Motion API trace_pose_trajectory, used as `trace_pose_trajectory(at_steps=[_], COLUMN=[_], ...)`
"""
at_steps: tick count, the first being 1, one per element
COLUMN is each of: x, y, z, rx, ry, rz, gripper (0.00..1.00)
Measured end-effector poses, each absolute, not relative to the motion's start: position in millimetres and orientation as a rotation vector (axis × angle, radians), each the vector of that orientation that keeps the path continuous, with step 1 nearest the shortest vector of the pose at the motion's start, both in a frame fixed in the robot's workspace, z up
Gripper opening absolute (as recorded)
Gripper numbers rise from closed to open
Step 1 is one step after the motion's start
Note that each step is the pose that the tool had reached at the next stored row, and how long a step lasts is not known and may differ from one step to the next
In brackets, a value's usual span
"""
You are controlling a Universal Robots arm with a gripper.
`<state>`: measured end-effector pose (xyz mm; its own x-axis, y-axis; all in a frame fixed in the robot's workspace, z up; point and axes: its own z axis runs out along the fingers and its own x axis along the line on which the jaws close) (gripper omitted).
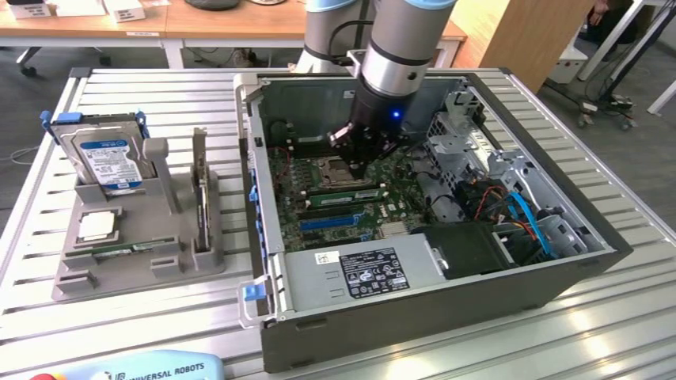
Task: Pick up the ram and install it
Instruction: 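Press down the ram until it locks into place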
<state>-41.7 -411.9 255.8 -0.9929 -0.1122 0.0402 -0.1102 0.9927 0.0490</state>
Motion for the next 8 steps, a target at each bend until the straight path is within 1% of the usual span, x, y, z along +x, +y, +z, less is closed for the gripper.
trace_pose_trajectory(at_steps=[8], x=[-43.5], y=[-411.9], z=[255.8], rx=[0.173], ry=[-3.093], rz=[-0.072], gripper=[0.10])
